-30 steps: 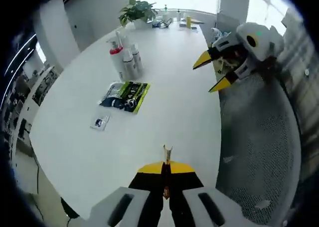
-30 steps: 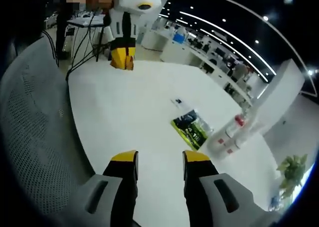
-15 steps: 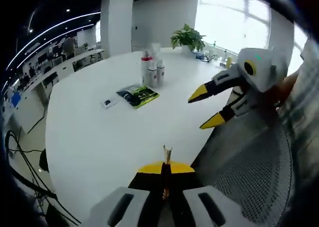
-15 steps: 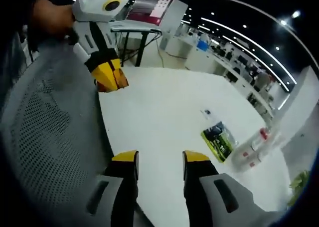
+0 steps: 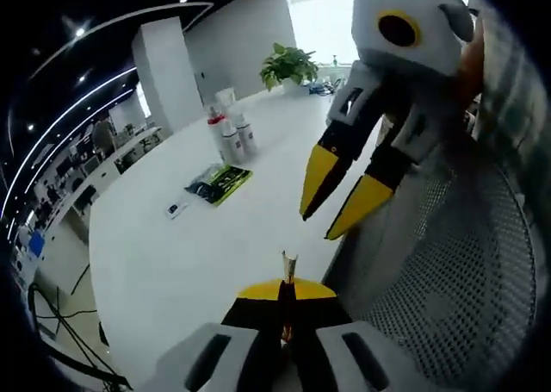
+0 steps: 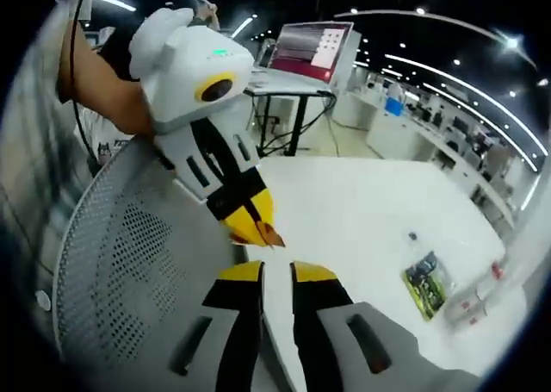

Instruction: Arrange the skincare products in the storage area until every visible bottle or jar stands upright without overlapping.

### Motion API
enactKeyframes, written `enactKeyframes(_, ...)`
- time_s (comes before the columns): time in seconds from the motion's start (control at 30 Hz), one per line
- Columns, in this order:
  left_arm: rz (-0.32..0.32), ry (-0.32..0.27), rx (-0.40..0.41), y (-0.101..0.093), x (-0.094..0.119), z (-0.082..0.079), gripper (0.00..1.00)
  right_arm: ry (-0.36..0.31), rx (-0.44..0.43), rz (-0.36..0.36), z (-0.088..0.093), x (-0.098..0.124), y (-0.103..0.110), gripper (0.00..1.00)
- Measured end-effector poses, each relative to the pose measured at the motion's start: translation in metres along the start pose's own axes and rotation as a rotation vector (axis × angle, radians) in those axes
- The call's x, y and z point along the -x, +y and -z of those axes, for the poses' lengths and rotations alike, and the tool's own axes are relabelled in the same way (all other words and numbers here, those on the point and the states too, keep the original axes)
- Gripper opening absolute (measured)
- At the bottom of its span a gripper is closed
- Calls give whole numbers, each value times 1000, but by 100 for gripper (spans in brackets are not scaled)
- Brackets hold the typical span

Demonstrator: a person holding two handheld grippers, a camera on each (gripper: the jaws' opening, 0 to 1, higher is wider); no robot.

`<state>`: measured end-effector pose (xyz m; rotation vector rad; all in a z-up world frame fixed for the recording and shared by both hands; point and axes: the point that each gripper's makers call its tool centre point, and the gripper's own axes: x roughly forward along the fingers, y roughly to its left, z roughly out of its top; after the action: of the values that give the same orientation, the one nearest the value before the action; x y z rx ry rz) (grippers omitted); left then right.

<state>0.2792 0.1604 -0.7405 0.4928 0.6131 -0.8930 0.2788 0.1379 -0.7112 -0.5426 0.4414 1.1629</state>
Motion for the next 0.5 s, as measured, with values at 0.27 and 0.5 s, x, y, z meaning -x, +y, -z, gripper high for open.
enactKeyframes(0.27, 50, -10, -73, -13, -1, -2, 1, 7, 46, -46, 3, -3, 12, 7)
enactKeyframes(0.5, 85, -13, -88, -25, -2, -8, 1, 14, 117, -91, 5, -5, 27, 3)
